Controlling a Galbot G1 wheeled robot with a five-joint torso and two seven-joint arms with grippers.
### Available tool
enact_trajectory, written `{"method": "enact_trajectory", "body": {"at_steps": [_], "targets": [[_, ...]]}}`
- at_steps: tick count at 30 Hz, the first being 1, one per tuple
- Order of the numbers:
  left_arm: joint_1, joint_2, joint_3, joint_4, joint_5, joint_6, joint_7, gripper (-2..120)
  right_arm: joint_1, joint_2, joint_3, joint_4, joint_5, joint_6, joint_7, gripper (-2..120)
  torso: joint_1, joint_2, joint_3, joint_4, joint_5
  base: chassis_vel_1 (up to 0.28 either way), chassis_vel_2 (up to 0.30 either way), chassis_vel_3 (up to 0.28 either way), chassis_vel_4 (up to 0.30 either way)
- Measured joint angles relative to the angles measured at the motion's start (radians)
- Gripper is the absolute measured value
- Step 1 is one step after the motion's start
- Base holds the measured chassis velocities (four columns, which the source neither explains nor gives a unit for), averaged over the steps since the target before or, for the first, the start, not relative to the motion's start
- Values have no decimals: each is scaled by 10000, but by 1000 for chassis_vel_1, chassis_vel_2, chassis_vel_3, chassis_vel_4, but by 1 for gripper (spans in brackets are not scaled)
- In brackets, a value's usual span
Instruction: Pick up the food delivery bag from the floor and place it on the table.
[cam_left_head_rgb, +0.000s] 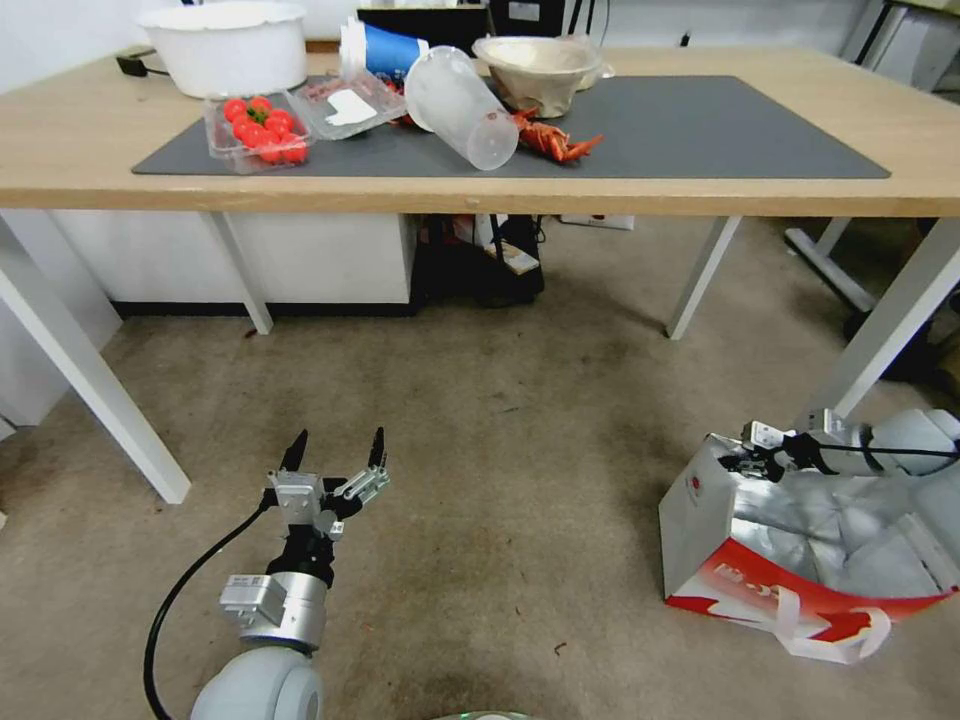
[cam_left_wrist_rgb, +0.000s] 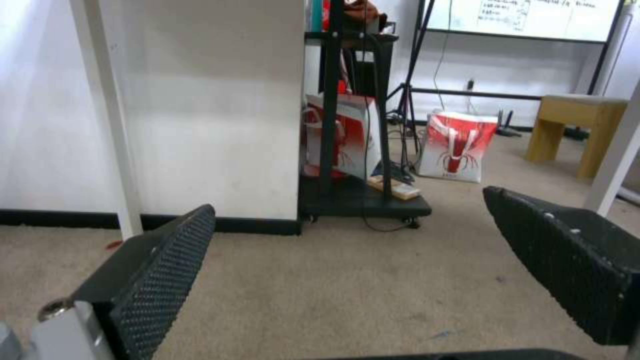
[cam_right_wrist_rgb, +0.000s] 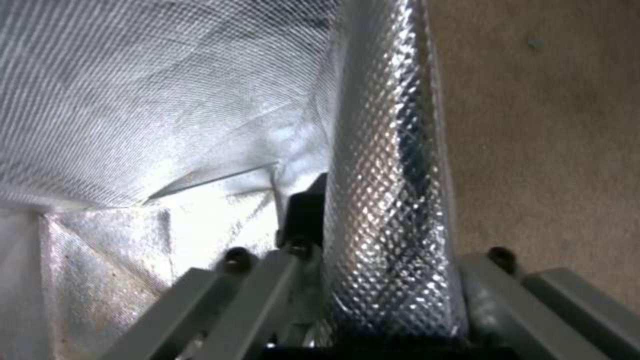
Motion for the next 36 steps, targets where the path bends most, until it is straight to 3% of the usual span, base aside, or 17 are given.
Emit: {"method": "enact_trajectory", "body": {"at_steps": [3, 9, 13, 17, 21, 26, 36], "targets": [[4, 3, 2, 0, 0, -3, 1, 100, -139, -139, 33, 226, 520, -185, -81, 1, 0, 0, 0, 0, 1, 0, 0, 0, 0], [-11, 13, 3, 0, 0, -3, 4, 100, -509, -613, 82, 1063, 2017, -926, -377, 0, 0, 0, 0, 1, 0, 0, 0, 0, 0], [-41, 29, 30, 8, 1, -1, 12, 100, -1268, -1385, 165, 2530, 3854, -2069, -377, 0, 0, 0, -1, 2, 0, 0, 0, 0, 0], [-55, 33, 51, 36, 1, 2, 23, 100, -1868, -1910, 364, 3530, 4756, -2693, -306, 0, 0, 0, 0, -2, 0, 0, 0, 0, 0], [-82, 36, 95, 54, 1, 11, 44, 100, -2948, -2774, 790, 5514, 6258, -3407, 81, 0, 0, 1, -1, 0, -1, 0, 0, 0, 0], [-91, 58, 106, 58, 2, 11, 55, 100, -3451, -3232, 1076, 6658, 6909, -3578, 450, 0, 0, 0, -1, 0, -1, 0, 0, 0, 0], [-58, 110, 137, 51, 14, 12, 92, 100, -4393, -4030, 1782, 9245, 8468, -3921, 2307, 0, 0, 0, 0, 0, -2, 0, 0, 0, 0]]}}
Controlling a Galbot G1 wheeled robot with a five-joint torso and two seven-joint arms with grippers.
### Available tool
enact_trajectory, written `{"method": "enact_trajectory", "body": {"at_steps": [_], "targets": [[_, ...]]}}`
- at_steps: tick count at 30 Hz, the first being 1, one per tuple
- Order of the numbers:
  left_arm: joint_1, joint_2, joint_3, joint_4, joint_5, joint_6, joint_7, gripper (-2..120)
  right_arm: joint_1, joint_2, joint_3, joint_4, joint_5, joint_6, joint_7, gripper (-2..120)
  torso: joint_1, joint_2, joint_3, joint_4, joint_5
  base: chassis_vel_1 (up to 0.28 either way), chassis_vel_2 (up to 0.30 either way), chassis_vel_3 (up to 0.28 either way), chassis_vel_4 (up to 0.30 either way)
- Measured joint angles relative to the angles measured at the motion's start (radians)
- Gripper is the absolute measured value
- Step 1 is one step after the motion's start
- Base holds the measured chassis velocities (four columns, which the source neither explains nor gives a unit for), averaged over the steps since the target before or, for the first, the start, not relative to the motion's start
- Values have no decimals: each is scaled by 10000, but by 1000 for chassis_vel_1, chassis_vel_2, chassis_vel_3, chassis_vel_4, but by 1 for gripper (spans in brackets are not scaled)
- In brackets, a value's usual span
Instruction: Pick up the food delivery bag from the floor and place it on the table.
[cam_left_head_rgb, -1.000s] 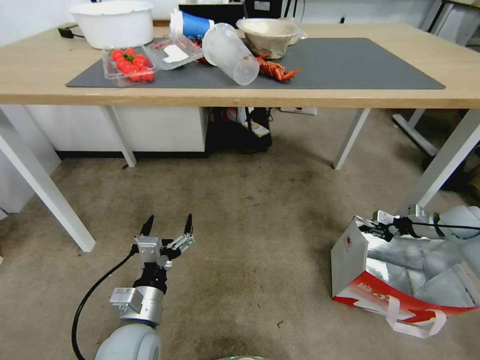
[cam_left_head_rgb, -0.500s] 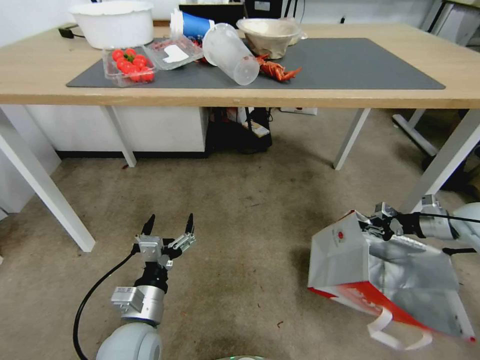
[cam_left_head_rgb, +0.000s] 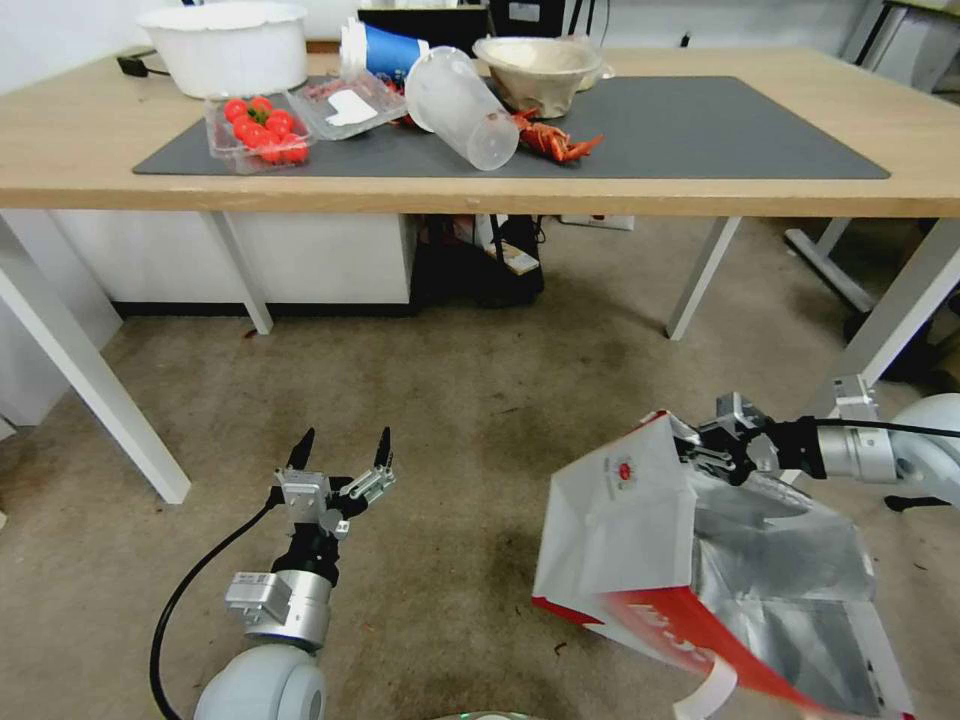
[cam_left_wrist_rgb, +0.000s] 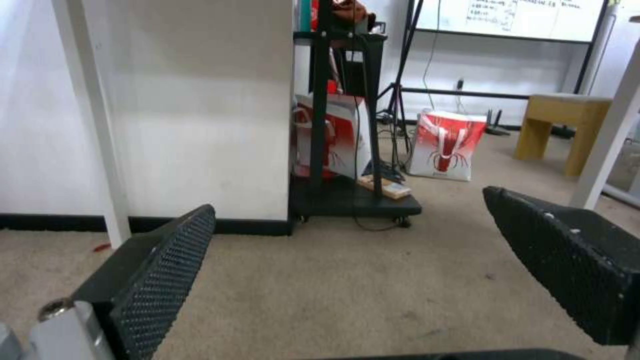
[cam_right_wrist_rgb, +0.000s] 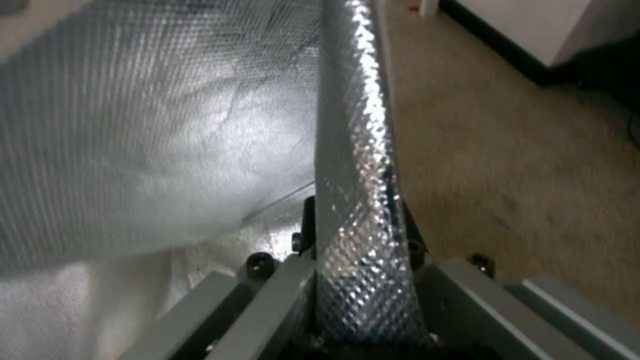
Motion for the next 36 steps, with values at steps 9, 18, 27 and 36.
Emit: {"method": "enact_trajectory", "body": {"at_steps": [9, 18, 27, 36], "targets": [[51, -21, 69, -57, 86, -1, 54, 100, -1349, -419, 1402, 767, 297, -50, 316, 0, 0, 1, -1, -1, -1, 0, 0, 0, 0], [123, -82, 71, -139, 109, -39, 141, 100, -1627, -347, 1627, 884, 272, -63, 317, 0, 0, 1, 0, 0, 1, 0, 0, 0, 0], [148, -111, -22, -142, 134, -83, 266, 100, -1622, -212, 1607, 837, 143, -50, 243, 0, 0, 0, 0, 0, 1, 0, 0, 0, 0], [115, -118, -148, -124, 123, -231, 492, 100, -1626, -154, 1579, 787, 48, -4, 106, 0, 2, 11, 7, 0, 1, 0, 0, 0, 0]]}}
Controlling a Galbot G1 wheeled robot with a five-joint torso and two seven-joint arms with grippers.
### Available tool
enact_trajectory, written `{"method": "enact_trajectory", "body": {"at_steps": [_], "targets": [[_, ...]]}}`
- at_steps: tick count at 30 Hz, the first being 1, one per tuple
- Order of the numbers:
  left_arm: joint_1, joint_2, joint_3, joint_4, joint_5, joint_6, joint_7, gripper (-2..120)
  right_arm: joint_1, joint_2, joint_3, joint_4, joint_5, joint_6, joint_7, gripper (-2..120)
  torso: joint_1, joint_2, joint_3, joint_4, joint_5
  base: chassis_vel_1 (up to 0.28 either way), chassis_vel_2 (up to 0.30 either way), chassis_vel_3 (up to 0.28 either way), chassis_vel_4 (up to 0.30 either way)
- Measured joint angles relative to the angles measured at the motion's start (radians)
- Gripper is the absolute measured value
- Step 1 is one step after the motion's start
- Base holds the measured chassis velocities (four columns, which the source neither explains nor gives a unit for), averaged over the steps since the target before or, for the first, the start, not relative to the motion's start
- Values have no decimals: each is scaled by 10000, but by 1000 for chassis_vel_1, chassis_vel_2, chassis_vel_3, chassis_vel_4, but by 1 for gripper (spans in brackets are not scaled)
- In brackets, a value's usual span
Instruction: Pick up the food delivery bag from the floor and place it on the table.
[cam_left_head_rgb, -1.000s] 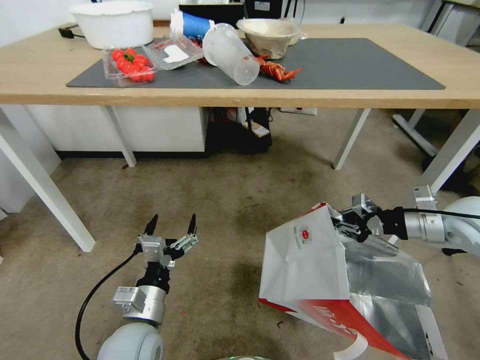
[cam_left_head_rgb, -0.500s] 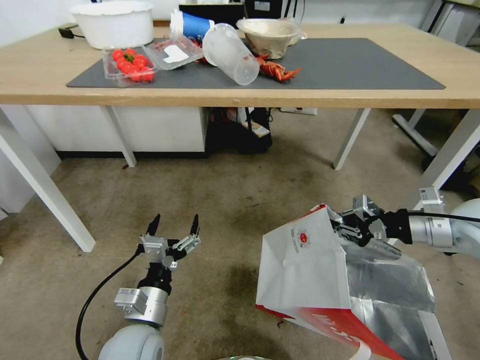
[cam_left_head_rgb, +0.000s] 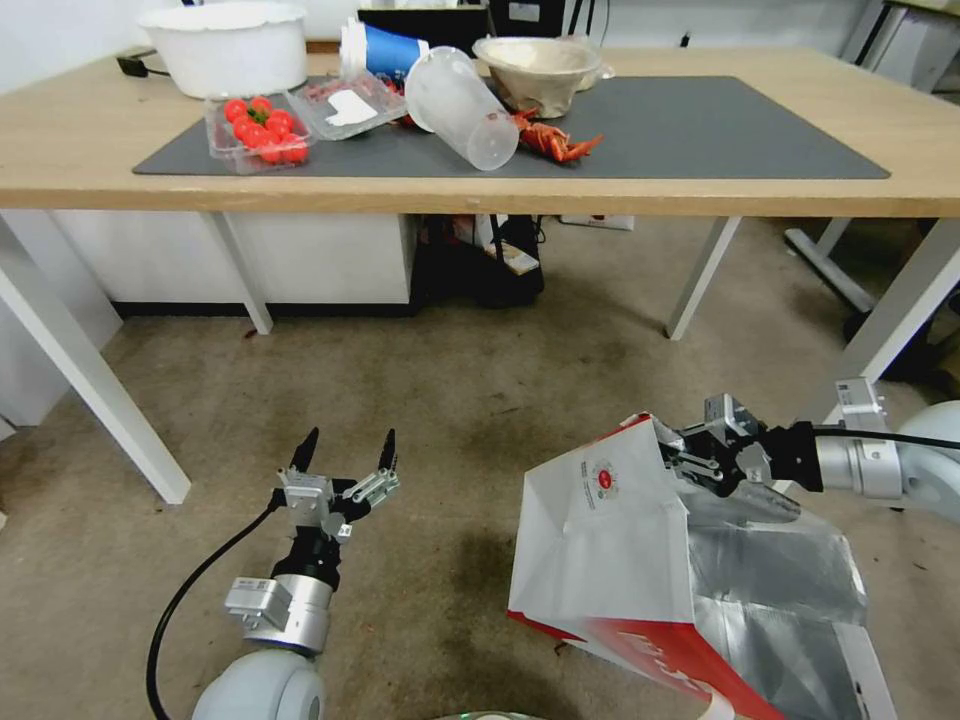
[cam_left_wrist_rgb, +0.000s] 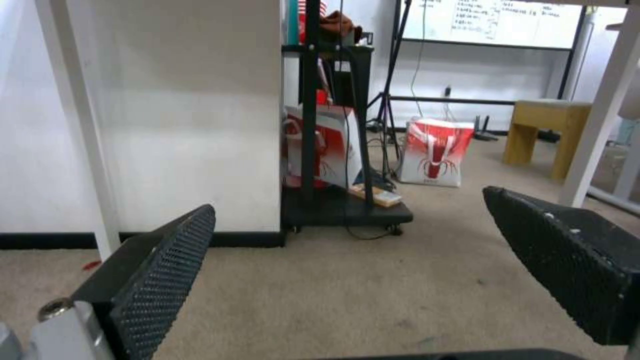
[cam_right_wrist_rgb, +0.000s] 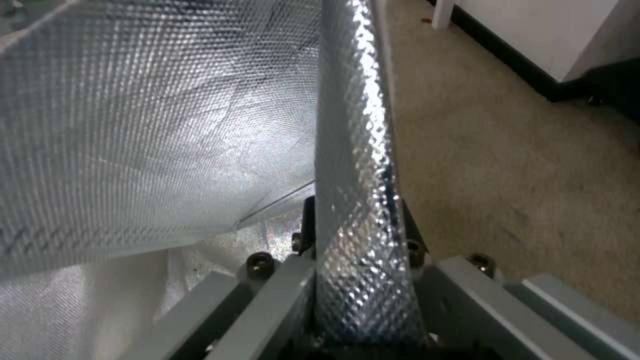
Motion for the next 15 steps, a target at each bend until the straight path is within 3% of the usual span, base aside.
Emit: {"method": "enact_trajectory", "body": {"at_steps": [15], "targets": [[-30, 65, -68, 40, -102, -73, 123, 99, 0, 53, -21, -57, -68, 32, -83, 0, 16, 348, 339, 0, 1, 0, 0, 0, 0]]}}
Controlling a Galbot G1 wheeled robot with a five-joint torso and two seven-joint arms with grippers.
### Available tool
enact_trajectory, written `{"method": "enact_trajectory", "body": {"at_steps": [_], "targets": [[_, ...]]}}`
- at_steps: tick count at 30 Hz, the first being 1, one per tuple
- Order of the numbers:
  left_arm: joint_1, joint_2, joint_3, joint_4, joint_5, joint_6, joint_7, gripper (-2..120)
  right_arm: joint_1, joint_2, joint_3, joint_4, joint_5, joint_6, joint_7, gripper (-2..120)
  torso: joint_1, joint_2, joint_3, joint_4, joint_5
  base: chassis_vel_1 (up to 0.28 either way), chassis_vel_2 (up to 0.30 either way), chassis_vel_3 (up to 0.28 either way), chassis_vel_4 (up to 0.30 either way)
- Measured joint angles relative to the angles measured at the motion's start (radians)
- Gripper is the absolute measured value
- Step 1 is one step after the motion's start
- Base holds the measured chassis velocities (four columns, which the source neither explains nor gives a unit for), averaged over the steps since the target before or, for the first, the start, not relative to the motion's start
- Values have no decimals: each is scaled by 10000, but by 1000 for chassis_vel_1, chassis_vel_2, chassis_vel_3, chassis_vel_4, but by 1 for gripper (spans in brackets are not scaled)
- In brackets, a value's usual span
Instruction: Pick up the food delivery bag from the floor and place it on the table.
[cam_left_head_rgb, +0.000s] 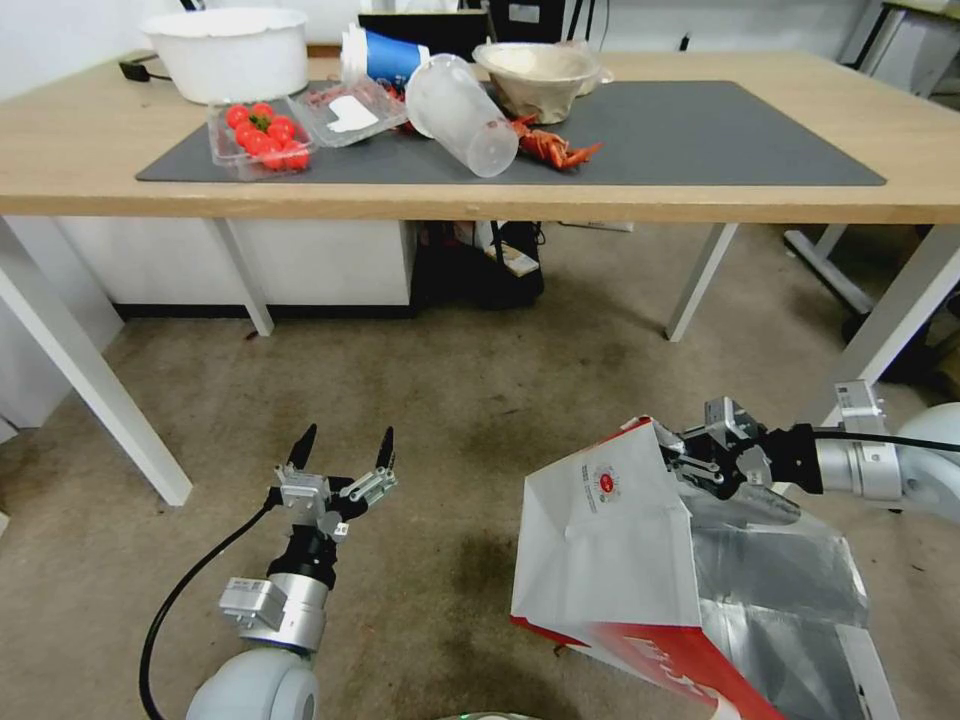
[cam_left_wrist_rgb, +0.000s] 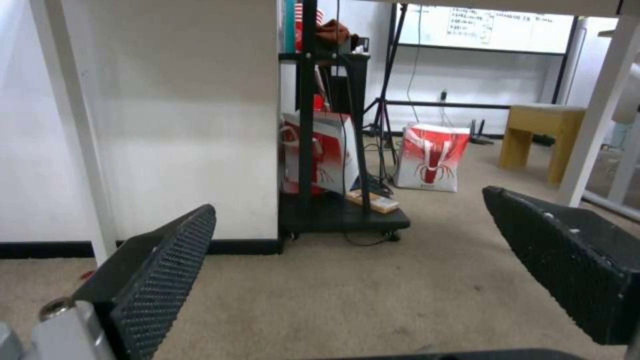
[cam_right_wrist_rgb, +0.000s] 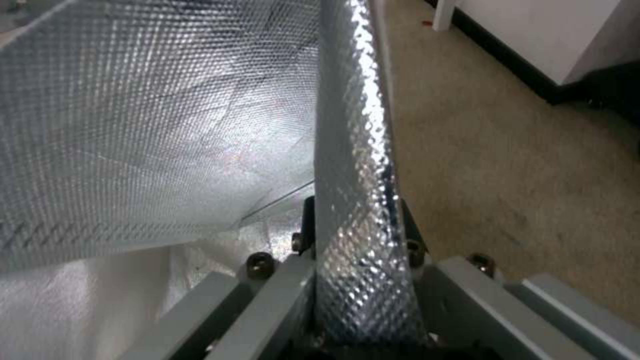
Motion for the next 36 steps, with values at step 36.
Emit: {"method": "enact_trajectory", "body": {"at_steps": [36], "targets": [[-56, 9, -11, 34, -30, 114, -13, 98, 15, -4, -43, -88, -16, 19, -96, 0, 160, 1131, 957, -1, -1, 0, 0, 0, 0]]}}
